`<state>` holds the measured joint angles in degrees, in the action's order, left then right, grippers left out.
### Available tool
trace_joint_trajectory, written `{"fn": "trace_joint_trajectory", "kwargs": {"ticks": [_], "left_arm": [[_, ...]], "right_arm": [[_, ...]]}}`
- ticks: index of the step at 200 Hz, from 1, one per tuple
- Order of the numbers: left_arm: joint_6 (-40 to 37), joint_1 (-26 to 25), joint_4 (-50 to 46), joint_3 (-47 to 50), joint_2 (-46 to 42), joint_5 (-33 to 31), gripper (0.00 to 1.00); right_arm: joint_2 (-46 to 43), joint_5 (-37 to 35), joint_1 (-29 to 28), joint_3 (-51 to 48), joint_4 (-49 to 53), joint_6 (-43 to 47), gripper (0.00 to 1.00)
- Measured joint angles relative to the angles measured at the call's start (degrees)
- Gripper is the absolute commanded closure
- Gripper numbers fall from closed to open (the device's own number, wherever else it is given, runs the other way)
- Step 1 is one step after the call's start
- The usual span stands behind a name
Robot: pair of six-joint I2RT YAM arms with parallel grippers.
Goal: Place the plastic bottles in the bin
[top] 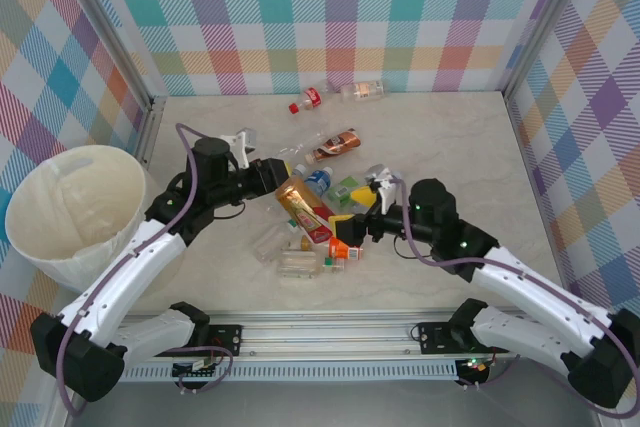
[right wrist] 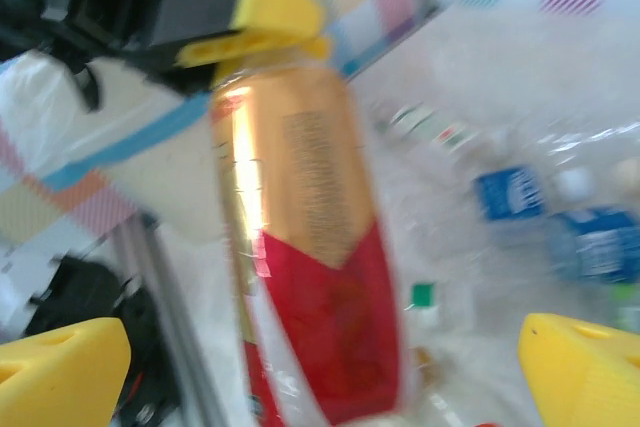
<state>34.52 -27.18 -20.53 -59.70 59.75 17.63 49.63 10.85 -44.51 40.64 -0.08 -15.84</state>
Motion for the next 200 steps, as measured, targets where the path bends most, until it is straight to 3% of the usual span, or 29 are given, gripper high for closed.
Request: {"fn": "trace_joint_trajectory", "kwargs": {"ticks": [51, 80, 97, 112, 151, 200], "left_arm": [[-12.63, 0.00, -13.62, -15.91, -8.41, -17.00, 1.00], [-19.06, 0.00, -18.84, -24.90, -13.57, -24.50, 1.00], [-21.64, -0.02, -21.33, -29.46, -15.26, -32.63, 1.00], [-23.65, 0.00, -22.84, -31.71, -15.82, -43.58, 1.00], [-30.16, 0.00, -24.13, -29.42, -15.87, -64.19, 1.00], [-40.98, 0.02, -14.32, -21.57, -16.85, -84.50, 1.00]], "right_arm": [[-9.75, -29.59, -0.09, -8.61, 3.50, -6.40, 0.00], [-13.77, -39.52, -0.09, -13.44, 5.77, -11.58, 0.00], [-15.85, -42.93, -0.09, -15.04, 6.03, -13.53, 0.00], [-17.05, -44.94, -0.09, -15.82, 6.10, -14.47, 0.00], [-17.42, -47.87, -0.09, -16.65, 5.66, -15.06, 0.00], [-14.64, -48.54, -0.09, -16.65, 4.98, -15.02, 0.00]]}}
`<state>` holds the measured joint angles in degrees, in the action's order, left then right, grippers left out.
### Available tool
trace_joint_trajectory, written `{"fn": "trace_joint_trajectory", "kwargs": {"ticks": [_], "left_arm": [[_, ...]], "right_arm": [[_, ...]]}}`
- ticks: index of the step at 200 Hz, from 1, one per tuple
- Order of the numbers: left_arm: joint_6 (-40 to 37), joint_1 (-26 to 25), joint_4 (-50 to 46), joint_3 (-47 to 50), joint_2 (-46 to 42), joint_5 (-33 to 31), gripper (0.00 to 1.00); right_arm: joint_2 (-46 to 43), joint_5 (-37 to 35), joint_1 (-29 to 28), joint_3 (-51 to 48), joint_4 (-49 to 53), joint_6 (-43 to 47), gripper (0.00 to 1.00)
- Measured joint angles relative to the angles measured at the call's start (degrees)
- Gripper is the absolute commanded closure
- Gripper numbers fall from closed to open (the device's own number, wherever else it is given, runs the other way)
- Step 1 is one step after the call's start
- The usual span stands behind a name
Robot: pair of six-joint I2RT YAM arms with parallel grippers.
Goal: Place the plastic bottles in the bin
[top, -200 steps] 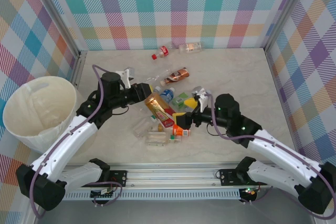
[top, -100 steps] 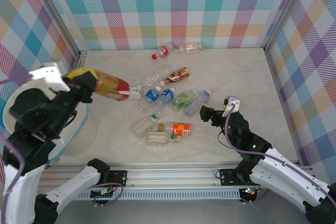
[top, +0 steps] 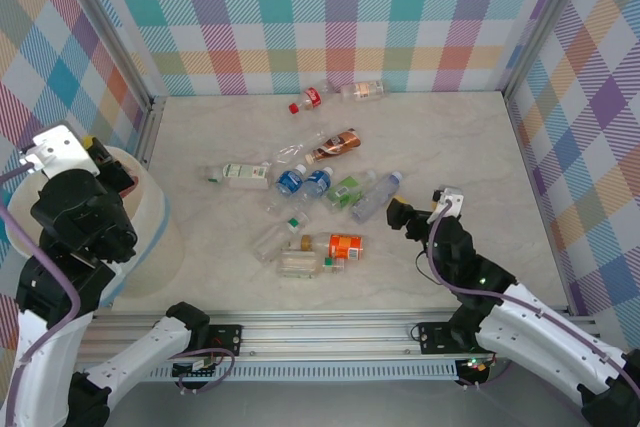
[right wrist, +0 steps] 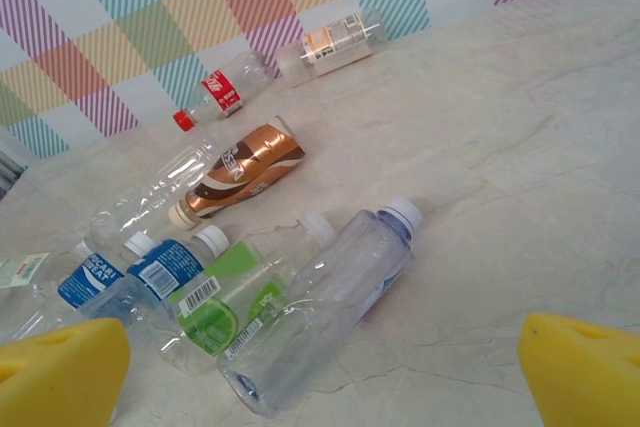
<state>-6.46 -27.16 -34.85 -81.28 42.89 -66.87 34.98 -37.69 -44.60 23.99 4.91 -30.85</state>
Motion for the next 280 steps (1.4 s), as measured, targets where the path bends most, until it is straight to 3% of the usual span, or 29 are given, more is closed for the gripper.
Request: {"fn": "trace_joint_trajectory", "kwargs": {"ticks": [31, 65, 93, 118, 138, 153, 177, 204, 233, 280], "left_arm": [[-2.32, 1.01, 3.28, 3.28, -0.72, -5.92, 1.00], [1.60, 3.93, 3.28, 9.77, -2.67, -8.37, 1.00], [9.38, 6.69, -3.04, 11.41, -1.33, -8.11, 1.00], [18.12, 10.21, -9.16, 11.28, 0.52, -3.41, 0.99], [22.45, 13.70, -11.30, 11.30, 1.44, 0.76, 0.84], [24.74, 16.65, -12.20, 11.30, 2.36, 3.30, 0.57], [26.43, 20.33, -13.25, 11.39, 3.23, 7.96, 0.22], [26.53, 21.11, -13.35, 11.28, 3.43, 12.96, 0.01], [25.59, 21.35, -13.27, 9.70, 3.61, 22.10, 0.00], [23.32, 21.35, -12.83, 5.25, 6.51, 45.53, 0.00]], "right_arm": [[2.58, 0.00, 0.00, 0.00, -0.24, 0.17, 0.00], [5.66, 0.87, 0.04, 0.20, -0.79, 1.40, 0.00], [8.09, 2.32, 0.04, 1.81, -0.81, 3.10, 0.00], [10.80, 3.61, 0.07, 4.35, -0.68, 4.37, 0.00], [13.77, 5.14, 0.07, 7.08, 0.26, 4.83, 0.00], [15.91, 6.08, 0.07, 9.18, 1.03, 5.01, 0.00], [18.45, 8.17, 0.17, 11.34, 1.73, 5.84, 0.00], [20.35, 11.32, 0.33, 11.91, 1.88, 7.19, 0.00], [22.36, 16.94, 0.33, 11.93, 2.32, 9.86, 0.00], [28.26, 26.88, 0.33, 13.68, 6.25, 13.90, 0.00]]}}
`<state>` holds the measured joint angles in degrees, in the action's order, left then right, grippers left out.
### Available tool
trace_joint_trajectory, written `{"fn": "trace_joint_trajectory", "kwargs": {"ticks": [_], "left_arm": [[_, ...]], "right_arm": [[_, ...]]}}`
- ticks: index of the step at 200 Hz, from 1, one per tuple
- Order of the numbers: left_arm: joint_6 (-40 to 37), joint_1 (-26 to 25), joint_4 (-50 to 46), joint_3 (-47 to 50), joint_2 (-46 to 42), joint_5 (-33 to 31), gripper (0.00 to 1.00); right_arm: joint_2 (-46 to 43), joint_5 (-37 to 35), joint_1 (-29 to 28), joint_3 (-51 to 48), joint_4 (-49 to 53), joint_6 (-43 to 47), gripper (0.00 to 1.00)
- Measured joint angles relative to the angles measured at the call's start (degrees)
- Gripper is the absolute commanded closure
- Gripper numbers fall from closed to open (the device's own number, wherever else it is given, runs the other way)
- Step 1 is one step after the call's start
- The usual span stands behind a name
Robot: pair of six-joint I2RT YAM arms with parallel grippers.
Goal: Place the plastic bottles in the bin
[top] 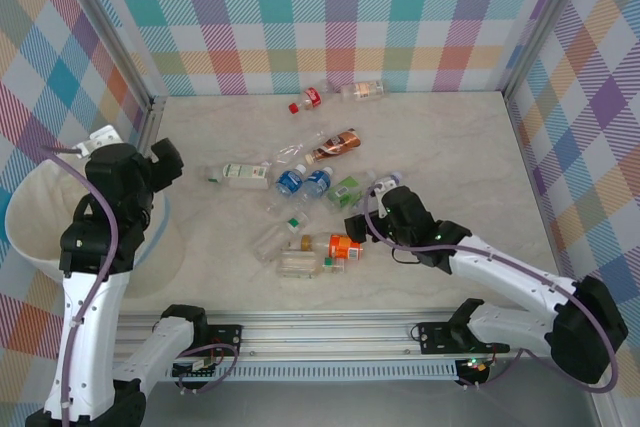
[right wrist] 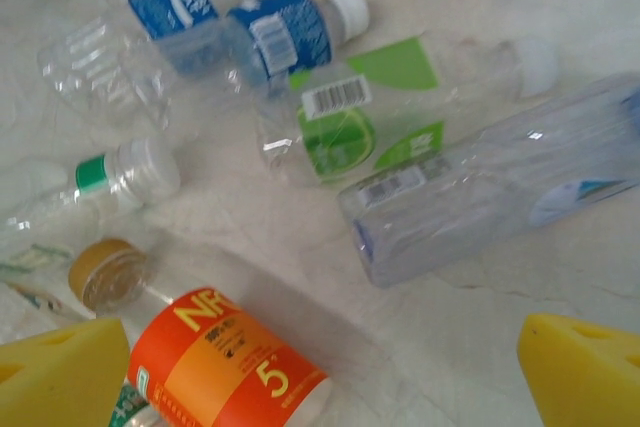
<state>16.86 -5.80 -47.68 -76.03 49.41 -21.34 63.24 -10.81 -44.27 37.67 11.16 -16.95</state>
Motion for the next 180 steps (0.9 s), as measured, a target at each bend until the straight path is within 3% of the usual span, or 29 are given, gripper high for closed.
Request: {"fn": "trace_joint_trajectory", "kwargs": {"ticks": [44, 71, 126, 141, 180], "left_arm": [[0.98, -0.13, 4.31, -0.76, 4.92, 22.86, 0.00], [3.41, -0.46, 7.65, 0.76, 6.12, 32.39, 0.00], [10.27, -3.15, 19.10, 8.46, 2.34, 43.19, 0.00], [11.23, -4.57, 20.79, 9.57, 2.75, 44.72, 0.00], [12.90, -8.68, 22.58, 11.80, 7.41, 46.10, 0.00]], "right_arm": [[7.39, 8.09, 0.00, 1.64, 4.02, 6.36, 0.00], [11.85, 12.00, -0.02, 5.57, 7.06, 11.98, 0.01], [21.09, 14.27, -0.02, 15.69, 16.83, 26.86, 0.06], [22.58, 14.29, -0.02, 16.74, 19.10, 30.47, 0.13], [24.17, 13.70, -0.07, 16.81, 21.35, 37.75, 0.14]]}}
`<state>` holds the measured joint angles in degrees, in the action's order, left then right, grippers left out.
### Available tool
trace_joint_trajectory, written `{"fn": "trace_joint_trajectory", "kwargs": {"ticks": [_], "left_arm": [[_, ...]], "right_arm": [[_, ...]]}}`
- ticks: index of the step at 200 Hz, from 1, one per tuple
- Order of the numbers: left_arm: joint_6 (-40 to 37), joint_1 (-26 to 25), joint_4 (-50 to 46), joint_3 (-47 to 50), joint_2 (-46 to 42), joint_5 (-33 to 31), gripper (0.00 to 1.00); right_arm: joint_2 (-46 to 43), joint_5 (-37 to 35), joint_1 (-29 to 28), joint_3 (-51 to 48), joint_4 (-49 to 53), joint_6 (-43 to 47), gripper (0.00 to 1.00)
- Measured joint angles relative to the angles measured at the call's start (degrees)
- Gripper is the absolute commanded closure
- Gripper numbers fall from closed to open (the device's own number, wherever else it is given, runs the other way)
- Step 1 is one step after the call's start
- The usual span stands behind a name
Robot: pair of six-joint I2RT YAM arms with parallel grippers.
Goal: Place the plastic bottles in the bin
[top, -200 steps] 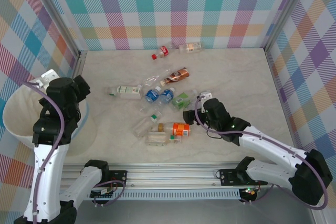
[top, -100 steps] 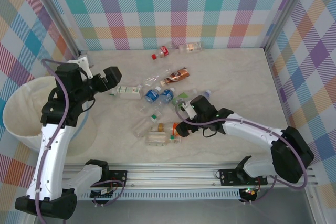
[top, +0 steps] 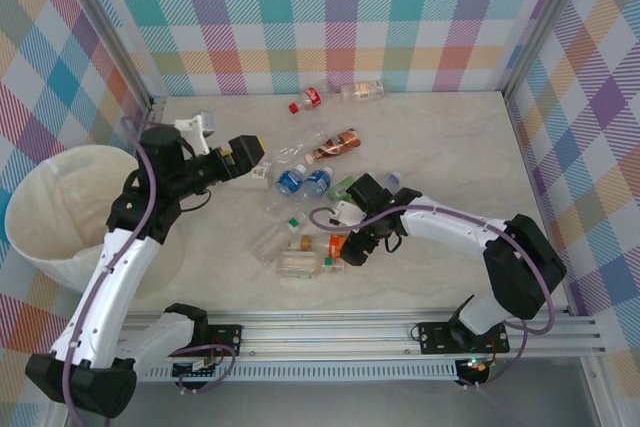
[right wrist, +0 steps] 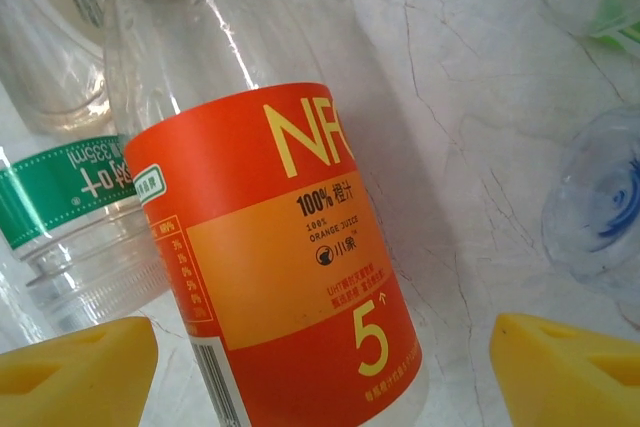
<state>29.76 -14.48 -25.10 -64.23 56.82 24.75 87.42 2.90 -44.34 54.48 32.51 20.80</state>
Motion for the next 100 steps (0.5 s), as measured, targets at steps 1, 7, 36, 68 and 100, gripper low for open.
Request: {"fn": "trace_joint_trajectory", "kwargs": {"ticks": [1, 7, 36, 68, 100], "left_arm": [[0.07, -0.17, 0.04, 0.17, 0.13, -0.04, 0.00], [0.61, -0.85, 0.17, 0.92, 0.72, -0.26, 0.00], [2.99, -3.02, -0.33, 4.66, 2.73, -1.73, 0.00], [5.25, -3.02, -1.29, 6.43, 4.66, -1.95, 0.00], [5.64, -3.02, -2.01, 8.33, 5.95, -1.03, 0.00]], "right_arm": [[0.00, -0.02, 0.00, 0.00, 0.00, 0.09, 0.14], [0.04, -0.04, 0.00, 0.00, -0.07, 1.18, 0.14], [1.01, -0.07, -0.13, 0.00, -0.66, 5.66, 0.14], [3.21, 0.24, -0.33, 0.00, -0.83, 10.69, 0.16], [5.03, 0.15, -0.39, -0.02, -2.08, 14.01, 0.18]]}}
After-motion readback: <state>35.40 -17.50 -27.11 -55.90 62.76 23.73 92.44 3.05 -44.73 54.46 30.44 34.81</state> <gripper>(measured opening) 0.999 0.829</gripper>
